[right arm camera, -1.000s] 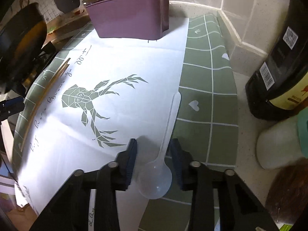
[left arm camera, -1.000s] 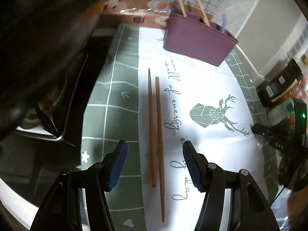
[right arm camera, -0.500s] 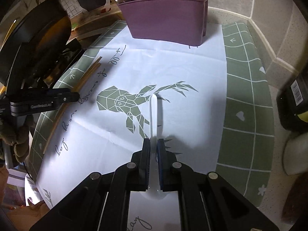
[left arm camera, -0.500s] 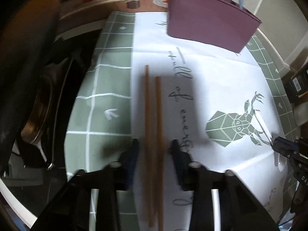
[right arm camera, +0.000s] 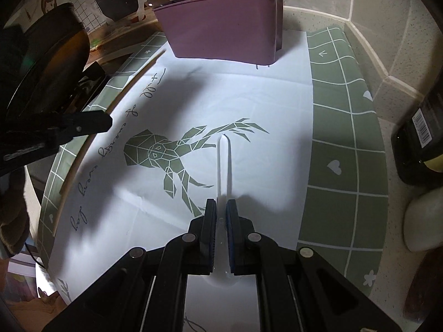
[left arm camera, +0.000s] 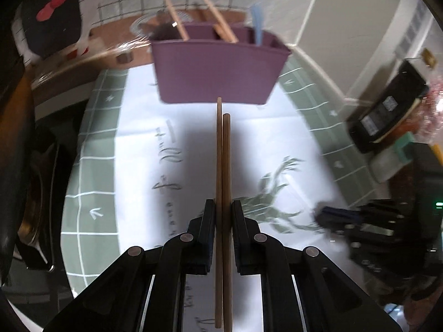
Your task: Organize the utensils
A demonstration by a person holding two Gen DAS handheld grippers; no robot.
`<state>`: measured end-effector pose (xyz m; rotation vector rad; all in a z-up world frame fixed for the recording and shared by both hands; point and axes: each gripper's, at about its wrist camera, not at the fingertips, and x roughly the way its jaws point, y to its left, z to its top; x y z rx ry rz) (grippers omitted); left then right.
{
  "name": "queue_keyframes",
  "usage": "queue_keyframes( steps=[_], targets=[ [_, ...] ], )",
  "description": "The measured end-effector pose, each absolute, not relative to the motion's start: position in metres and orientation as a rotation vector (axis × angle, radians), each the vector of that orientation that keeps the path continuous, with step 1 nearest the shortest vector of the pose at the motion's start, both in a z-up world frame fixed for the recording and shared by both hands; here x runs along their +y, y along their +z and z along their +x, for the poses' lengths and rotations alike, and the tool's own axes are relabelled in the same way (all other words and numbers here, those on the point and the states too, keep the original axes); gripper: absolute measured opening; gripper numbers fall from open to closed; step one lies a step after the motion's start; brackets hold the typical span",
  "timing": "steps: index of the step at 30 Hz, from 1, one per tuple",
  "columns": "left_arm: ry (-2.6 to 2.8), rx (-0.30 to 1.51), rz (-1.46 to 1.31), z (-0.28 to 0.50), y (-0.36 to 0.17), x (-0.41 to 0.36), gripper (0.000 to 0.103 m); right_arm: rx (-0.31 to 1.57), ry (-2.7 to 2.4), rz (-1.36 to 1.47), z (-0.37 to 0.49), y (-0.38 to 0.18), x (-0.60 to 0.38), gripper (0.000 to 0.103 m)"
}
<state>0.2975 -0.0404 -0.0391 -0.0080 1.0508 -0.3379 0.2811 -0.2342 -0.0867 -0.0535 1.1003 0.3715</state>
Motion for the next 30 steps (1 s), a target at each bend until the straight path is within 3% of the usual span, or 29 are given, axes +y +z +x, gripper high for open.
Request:
queue_keyframes(
  steps=[15,26,30],
  targets=[
    [-0.419,1.181,-0.033,0.319,-0.072,-0.058,0.015,1.121,0.393,-0.028,0.298,-0.090,-0.229,0.007],
    [-0.409,1.272,0.144,0.370,-0.092,-0.111,0.015,1.133,0.397,-0.018,0.296,-0.088,-0.233,0.008],
    [-0.406,1.243,0.224,0.366,-0.091,-0.125,0.007,1.119,0.393,-0.031,0.297,-0.080,-0.236,0.012]
  ],
)
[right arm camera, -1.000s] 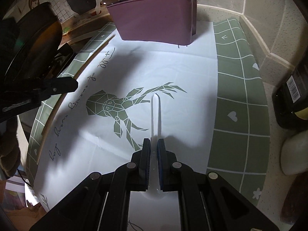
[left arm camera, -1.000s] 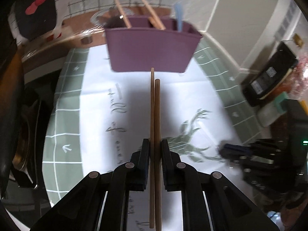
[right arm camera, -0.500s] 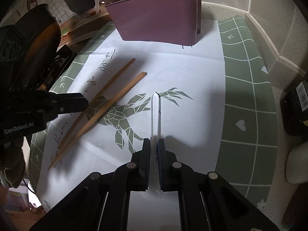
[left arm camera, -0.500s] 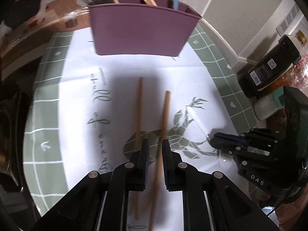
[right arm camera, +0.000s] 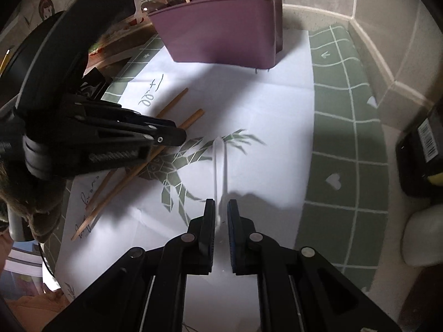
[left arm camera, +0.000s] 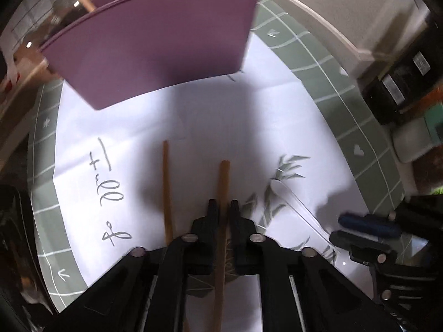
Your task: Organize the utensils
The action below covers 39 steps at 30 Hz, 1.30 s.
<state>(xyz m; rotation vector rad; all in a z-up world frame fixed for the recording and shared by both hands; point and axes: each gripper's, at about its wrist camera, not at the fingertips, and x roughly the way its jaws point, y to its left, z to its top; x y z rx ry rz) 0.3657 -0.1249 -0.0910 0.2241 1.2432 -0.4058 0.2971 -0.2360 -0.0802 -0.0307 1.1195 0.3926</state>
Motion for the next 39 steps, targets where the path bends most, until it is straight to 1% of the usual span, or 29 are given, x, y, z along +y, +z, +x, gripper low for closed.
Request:
queue_keyframes(
  steps=[3,7,13,14,15,18,24,35,39],
  targets=[
    [-0.399,1.154,0.143,0.355,-0.075,-0.111,0.007,1.110,0.408,-0.035,0.304,-0.073,-0.234,0.018],
    [-0.372,1.050,-0.068,0.342,-0.046,-0.070,0.007,1.134,0.416,-0.032,0.321,-0.076,-0.226,0.018],
    [-0.322,0.876,-0.182,0.318,-0.006,-0.025,0.007,1.180,0.373,-0.131,0.336,-0.090,-0.199,0.018],
    [-0.316,0.847,-0.204,0.315,0.002,-0.017,0.007,1.182,0.363,-0.159,0.336,-0.090,-0.194,0.016],
    [-0.312,0.822,-0.220,0.311,0.009,-0.010,0.007,1.181,0.349,-0.188,0.335,-0.091,-0.190,0.009],
    [-0.309,0.781,-0.229,0.305,0.022,-0.003,0.007,1.179,0.357,-0.202,0.333,-0.090,-0.187,0.010],
    [-0.319,0.725,-0.258,0.290,0.037,0.004,0.007,1.044,0.393,-0.084,0.321,-0.050,-0.205,0.010],
    [-0.319,0.636,-0.216,0.281,0.077,-0.002,0.007,0.844,0.395,-0.107,0.301,0.000,-0.192,0.010],
    [-0.317,0.552,-0.188,0.279,0.116,-0.004,0.007,0.760,0.396,-0.107,0.303,0.025,-0.193,0.010]
  ],
)
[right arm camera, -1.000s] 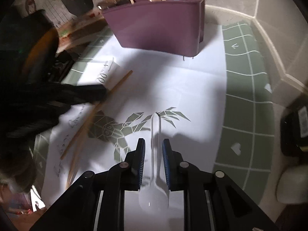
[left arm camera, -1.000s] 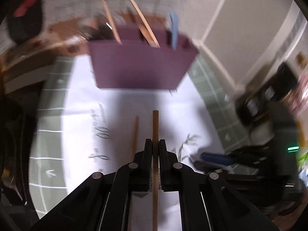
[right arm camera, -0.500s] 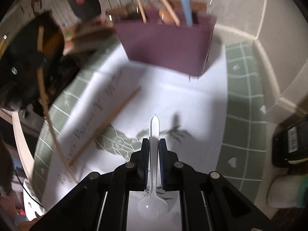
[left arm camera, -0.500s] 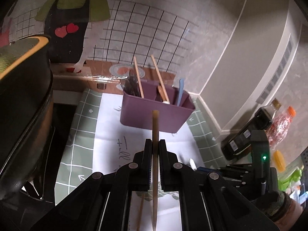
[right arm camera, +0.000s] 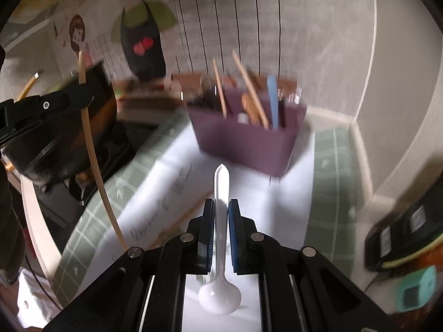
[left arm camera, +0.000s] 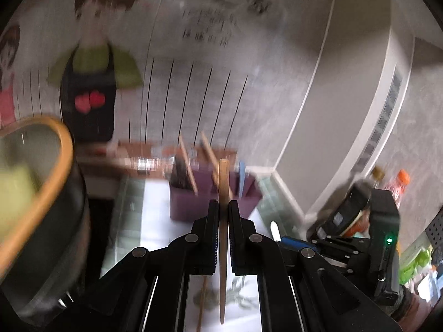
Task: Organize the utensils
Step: 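Carry the white spoon and the held chopstick over the purple holder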
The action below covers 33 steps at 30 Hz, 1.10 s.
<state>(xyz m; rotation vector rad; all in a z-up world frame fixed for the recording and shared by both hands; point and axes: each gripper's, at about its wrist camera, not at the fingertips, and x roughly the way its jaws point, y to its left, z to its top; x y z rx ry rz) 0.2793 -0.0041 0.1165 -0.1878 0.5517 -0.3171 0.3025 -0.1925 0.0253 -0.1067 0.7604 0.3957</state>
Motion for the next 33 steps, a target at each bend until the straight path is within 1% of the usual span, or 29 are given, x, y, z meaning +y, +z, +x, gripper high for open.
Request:
queue_keyframes(
  steps=[4,8,11,14,16,19,28,33],
  targets=[
    [-0.307,0.399,-0.167,0.284,0.180,-0.007,0.007,0.602,0.389,-0.132,0.305,0.086,-0.190,0.010],
    [-0.282,0.268,-0.165,0.296,0.232,-0.011,0.007,0.403,0.373,-0.141,0.315,0.164,-0.187,0.010],
    [-0.266,0.214,-0.163,0.311,0.255,-0.013,0.007,0.284,0.359,-0.116,0.332,0.213,-0.188,0.010],
    [-0.227,0.171,-0.148,0.326,0.262,-0.015,0.007,0.232,0.342,-0.080,0.351,0.236,-0.194,0.010],
    [-0.209,0.161,-0.134,0.341,0.254,-0.017,0.007,0.229,0.327,-0.065,0.364,0.236,-0.197,0.010],
    [-0.187,0.195,-0.124,0.368,0.233,-0.020,0.007,0.252,0.304,-0.044,0.384,0.220,-0.204,0.010],
    [-0.117,0.307,-0.116,0.436,0.164,-0.032,0.007,0.432,0.289,0.000,0.457,0.130,-0.212,0.010],
    [-0.096,0.358,-0.130,0.459,0.131,-0.031,0.007,0.524,0.302,0.003,0.468,0.084,-0.216,0.010]
  ],
)
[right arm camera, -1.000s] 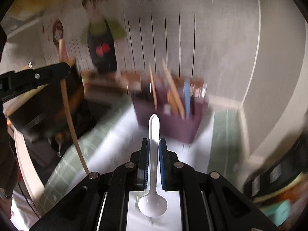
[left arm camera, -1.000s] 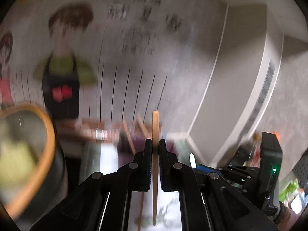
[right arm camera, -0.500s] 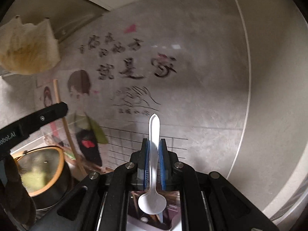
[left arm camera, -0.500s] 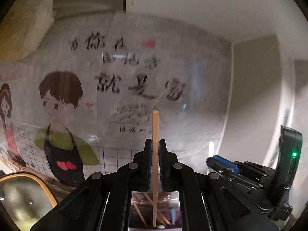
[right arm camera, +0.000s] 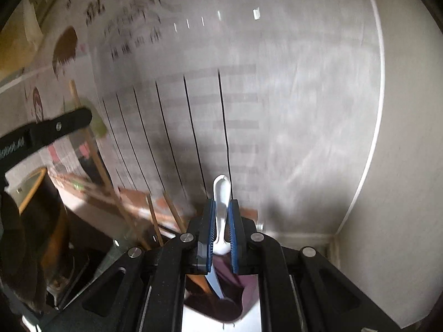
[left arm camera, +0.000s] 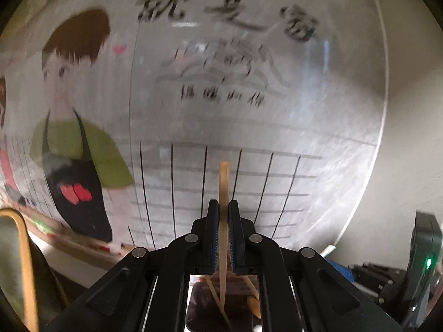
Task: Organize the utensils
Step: 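Carry the white spoon and the held chopstick over the purple holder, then open both grippers to drop the white spoon and chopstick into the holder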
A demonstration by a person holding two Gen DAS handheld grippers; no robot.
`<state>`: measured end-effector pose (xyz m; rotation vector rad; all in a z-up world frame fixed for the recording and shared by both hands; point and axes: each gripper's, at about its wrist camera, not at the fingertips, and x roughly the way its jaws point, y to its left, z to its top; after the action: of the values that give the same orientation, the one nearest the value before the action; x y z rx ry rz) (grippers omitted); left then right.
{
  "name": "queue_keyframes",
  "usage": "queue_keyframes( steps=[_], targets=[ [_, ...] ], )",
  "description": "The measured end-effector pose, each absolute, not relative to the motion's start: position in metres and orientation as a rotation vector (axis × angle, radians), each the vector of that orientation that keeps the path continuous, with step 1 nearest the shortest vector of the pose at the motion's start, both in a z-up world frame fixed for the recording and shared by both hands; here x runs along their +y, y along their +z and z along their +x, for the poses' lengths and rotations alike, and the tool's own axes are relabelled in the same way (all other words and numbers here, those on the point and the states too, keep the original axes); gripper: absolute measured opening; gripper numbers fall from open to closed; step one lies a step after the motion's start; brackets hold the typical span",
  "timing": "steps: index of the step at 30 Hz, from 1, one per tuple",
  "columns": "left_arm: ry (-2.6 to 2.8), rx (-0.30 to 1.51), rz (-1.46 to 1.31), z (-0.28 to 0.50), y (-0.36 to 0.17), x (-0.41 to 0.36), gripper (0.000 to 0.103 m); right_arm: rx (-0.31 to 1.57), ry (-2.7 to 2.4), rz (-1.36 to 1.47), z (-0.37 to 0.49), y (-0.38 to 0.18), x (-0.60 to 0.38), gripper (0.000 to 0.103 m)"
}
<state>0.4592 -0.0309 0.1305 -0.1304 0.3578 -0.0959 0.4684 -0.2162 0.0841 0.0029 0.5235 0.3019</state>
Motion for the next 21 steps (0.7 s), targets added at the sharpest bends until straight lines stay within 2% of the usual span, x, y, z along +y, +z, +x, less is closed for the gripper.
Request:
queue_keyframes(
  steps=[11,21],
  targets=[
    [-0.087,0.518,-0.181,0.473,0.063,-0.025,0.007,0.669,0.321,-0.016,0.472,0.027,-0.212,0.010],
    [-0.073,0.535,-0.239,0.465,0.059,-0.005,0.009,0.598,0.361,-0.042,0.449,0.089,-0.217,0.007]
  ],
)
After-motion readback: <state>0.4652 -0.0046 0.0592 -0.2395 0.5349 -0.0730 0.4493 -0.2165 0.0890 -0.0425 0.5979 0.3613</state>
